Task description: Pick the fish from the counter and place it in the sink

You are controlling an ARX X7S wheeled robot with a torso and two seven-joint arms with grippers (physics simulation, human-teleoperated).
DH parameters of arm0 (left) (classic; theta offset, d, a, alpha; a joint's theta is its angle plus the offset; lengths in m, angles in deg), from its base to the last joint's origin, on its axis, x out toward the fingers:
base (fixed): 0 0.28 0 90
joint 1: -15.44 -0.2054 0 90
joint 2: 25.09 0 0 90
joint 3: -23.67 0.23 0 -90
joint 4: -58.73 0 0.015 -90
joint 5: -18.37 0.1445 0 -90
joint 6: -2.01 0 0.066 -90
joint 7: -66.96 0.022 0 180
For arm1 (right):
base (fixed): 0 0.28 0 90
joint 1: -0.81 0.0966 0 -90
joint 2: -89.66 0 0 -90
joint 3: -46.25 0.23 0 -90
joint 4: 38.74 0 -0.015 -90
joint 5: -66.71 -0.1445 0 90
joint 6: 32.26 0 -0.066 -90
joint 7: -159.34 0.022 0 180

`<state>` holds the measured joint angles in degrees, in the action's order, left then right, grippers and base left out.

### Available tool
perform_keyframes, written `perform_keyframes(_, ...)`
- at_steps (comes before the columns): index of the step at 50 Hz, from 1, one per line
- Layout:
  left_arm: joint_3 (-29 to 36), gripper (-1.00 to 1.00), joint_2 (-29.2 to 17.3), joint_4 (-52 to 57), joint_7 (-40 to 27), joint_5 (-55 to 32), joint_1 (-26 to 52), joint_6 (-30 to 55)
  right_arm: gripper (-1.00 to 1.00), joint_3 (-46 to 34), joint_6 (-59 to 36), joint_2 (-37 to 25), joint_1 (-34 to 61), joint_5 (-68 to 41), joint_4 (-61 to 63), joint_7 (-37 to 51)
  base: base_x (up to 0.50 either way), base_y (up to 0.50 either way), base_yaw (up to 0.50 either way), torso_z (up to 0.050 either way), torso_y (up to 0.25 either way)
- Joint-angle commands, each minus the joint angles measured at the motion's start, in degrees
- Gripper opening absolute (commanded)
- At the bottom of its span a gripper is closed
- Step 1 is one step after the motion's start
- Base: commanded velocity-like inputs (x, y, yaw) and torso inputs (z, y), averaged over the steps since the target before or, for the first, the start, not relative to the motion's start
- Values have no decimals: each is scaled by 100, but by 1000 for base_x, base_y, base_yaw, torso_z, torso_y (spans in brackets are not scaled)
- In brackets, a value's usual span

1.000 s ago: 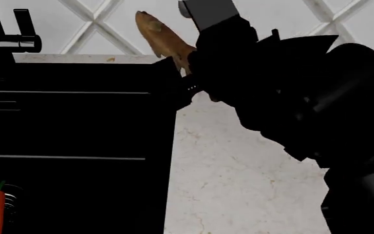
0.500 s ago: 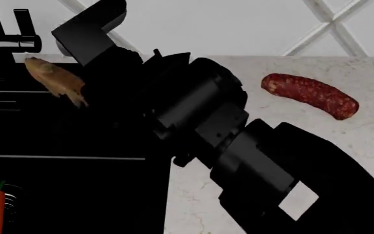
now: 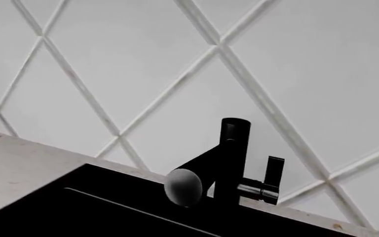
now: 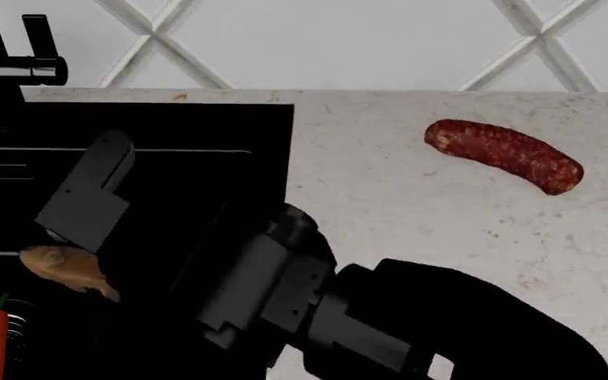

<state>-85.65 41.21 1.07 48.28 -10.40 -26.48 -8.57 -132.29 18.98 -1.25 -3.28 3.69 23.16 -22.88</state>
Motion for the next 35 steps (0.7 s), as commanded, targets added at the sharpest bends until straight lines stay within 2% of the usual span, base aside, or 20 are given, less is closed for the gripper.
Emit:
perform_keyframes(1,6,100,107,-159,30,126,-36,-129,-100,-35,-43,91,-708,1444,617,-470,0,0,0,0,0)
perform_keyframes(7,15,100,127,-176,21,121,-59,-161,-100,-31,-268,91,-1212,2376,731,-808,0,0,0,0,0)
perform_keyframes(12,9,100,132,-161,21,89,-53,-137,-100,-26,-283,91,-1425,2708,734,-939,0,0,1,0,0)
perform_keyframes(15,-13,100,130,-133,16,71,-72,-116,-100,-53,-322,91,-1648,3463,782,-1160,0,0,0,0,0)
perform_keyframes(25,37,100,145,-200,2,58,-55,-163,-100,-32,-217,91,-1785,3487,766,-1217,0,0,0,0,0)
perform_keyframes(28,44,100,135,-209,-3,60,-50,-171,-100,-7,-275,91,-1714,3197,745,-958,0,0,0,0,0)
perform_keyframes(29,43,100,133,-208,-4,58,-51,-173,100,-25,-231,91,-1694,3209,738,-971,0,0,0,0,0)
perform_keyframes(35,44,100,131,-201,-12,38,-54,-171,100,-4,-52,91,-1451,2618,659,-664,0,0,0,0,0)
